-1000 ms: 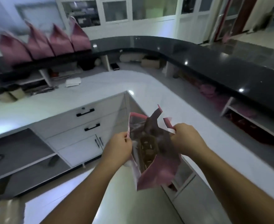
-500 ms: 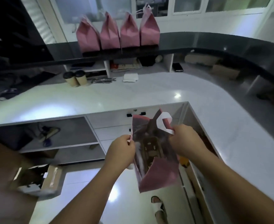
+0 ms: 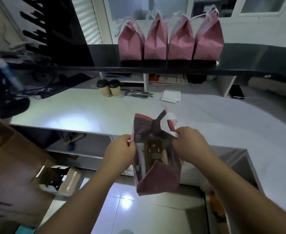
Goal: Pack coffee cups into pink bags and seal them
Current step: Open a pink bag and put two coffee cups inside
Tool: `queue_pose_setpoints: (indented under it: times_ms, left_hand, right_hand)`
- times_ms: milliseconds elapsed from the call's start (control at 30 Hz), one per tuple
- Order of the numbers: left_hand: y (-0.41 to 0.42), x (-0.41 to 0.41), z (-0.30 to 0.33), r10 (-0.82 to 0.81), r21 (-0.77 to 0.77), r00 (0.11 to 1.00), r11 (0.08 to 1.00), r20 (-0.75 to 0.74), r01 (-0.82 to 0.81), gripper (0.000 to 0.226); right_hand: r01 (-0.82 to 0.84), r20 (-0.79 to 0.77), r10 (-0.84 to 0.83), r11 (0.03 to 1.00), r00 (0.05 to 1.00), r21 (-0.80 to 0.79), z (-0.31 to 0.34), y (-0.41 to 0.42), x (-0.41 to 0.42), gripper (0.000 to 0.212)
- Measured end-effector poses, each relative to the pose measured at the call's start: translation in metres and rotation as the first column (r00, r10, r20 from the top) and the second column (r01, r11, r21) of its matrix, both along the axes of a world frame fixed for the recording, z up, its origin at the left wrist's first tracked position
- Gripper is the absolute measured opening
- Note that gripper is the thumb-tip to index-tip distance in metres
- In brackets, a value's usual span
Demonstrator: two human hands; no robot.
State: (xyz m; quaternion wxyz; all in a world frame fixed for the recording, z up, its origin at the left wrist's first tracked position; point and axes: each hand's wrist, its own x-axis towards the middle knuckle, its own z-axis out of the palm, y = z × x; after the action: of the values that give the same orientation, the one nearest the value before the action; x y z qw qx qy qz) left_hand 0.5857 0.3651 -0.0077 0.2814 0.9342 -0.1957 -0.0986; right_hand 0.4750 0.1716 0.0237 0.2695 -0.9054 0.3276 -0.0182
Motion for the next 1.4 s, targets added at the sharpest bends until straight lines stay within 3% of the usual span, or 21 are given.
queue_pose_setpoints:
  times_ms: [367, 633, 800, 1033, 1400]
  left_hand:
    - [-0.022, 0.189, 0.010, -0.067, -0.106, 0.998, 0.992, 0.001, 0.067, 0.024]
    - [-0.043, 0.297, 0.007, -0.161, -0.061, 0.987, 0.985, -0.014, 0.160, 0.024]
    - [-0.075, 0.340, -0.004, -0.179, 0.003, 0.984, 0.984, -0.016, 0.179, 0.025]
    - [-0.111, 0.365, -0.025, -0.119, 0.062, 0.993, 0.991, 0.016, 0.118, 0.027]
    - [-0.120, 0.392, -0.023, 0.016, -0.046, 1.000, 0.999, 0.023, -0.015, 0.018]
  right_hand:
    - [0.023, 0.062, -0.022, 1.000, 0.998, -0.011, 0.023, -0.014, 0.177, 0.017]
    - [0.149, 0.063, -0.149, 0.989, 0.987, -0.004, 0.014, -0.024, 0.258, 0.021]
    - [0.206, 0.035, -0.206, 0.978, 0.978, 0.000, -0.001, -0.054, 0.297, 0.019]
    - [0.135, 0.004, -0.136, 0.990, 0.991, 0.050, -0.025, -0.095, 0.332, 0.014]
    - [-0.019, 0.007, 0.018, 0.986, 1.000, 0.166, -0.038, -0.112, 0.347, 0.015]
